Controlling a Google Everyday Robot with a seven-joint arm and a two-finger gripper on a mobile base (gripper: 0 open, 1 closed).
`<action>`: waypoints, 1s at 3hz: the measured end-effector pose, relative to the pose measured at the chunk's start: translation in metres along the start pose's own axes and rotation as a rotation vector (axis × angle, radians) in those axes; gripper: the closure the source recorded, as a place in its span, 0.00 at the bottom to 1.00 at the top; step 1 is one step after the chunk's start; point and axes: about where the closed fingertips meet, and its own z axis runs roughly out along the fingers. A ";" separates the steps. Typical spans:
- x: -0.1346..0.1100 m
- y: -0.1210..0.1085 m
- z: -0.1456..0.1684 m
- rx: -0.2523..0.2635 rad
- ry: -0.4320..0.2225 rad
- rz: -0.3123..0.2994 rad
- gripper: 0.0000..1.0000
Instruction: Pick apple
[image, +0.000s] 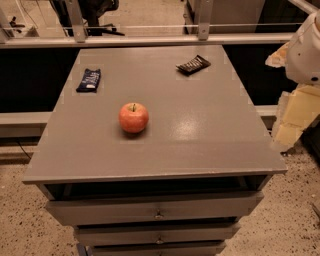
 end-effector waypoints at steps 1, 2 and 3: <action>0.000 0.000 0.000 0.000 0.000 0.000 0.00; -0.003 -0.003 0.001 -0.001 -0.031 0.004 0.00; -0.034 0.001 0.032 -0.048 -0.145 0.029 0.00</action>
Offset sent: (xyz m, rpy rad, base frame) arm 0.0100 0.0044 -0.0052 0.0770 0.0072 0.0132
